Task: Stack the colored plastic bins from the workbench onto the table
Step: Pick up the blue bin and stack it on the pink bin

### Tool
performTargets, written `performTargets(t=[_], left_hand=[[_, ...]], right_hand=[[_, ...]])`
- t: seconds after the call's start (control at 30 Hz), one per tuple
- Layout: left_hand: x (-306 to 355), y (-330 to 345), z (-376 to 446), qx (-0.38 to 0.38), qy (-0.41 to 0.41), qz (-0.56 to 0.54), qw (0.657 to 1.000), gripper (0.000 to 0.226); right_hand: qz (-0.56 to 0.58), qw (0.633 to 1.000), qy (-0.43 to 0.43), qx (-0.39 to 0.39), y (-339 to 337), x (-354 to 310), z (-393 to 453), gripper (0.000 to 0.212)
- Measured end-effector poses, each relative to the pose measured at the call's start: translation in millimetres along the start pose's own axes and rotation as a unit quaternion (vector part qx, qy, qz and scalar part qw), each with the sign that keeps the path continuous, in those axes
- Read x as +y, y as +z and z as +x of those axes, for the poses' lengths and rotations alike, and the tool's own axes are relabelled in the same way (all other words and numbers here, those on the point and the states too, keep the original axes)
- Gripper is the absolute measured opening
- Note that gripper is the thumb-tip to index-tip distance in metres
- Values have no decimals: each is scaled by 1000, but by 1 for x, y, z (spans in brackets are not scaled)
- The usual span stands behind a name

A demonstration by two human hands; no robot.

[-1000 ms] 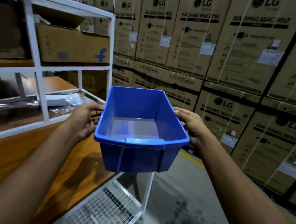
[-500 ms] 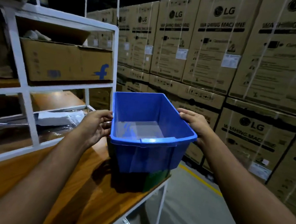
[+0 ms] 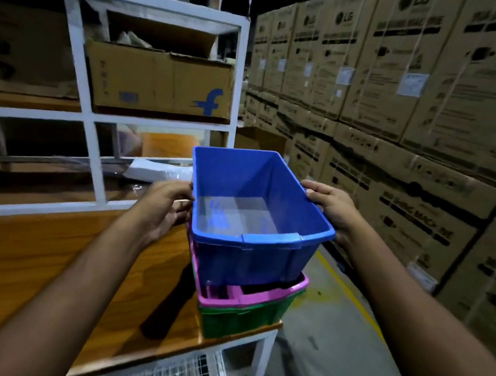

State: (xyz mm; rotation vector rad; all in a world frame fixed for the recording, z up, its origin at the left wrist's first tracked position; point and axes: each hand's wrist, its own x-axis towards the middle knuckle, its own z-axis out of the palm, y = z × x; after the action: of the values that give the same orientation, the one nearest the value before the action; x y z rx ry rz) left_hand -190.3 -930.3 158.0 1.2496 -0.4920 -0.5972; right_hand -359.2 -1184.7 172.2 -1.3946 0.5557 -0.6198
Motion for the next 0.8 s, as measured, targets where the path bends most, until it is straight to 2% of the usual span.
performTargets(t=[0.13, 0.27, 0.37, 0.57, 0.8], left_hand=[[-15, 5, 0, 34, -4, 13, 999, 22], [-29, 4, -4, 55, -14, 33, 998, 40], [-46, 3, -5, 77, -33, 53, 995, 32], [-79, 3, -6, 115, -59, 87, 988, 25], [-104, 0, -6, 141, -91, 160, 973, 19]], right_hand=[[-9, 999, 11, -37, -14, 18, 16, 31], [-15, 997, 25, -72, -17, 33, 25, 33], [-32, 995, 30, -94, -18, 45, 27, 37], [-100, 993, 26, -65, -21, 83, 35, 37], [-230, 972, -8, -51, -24, 114, 40, 37]])
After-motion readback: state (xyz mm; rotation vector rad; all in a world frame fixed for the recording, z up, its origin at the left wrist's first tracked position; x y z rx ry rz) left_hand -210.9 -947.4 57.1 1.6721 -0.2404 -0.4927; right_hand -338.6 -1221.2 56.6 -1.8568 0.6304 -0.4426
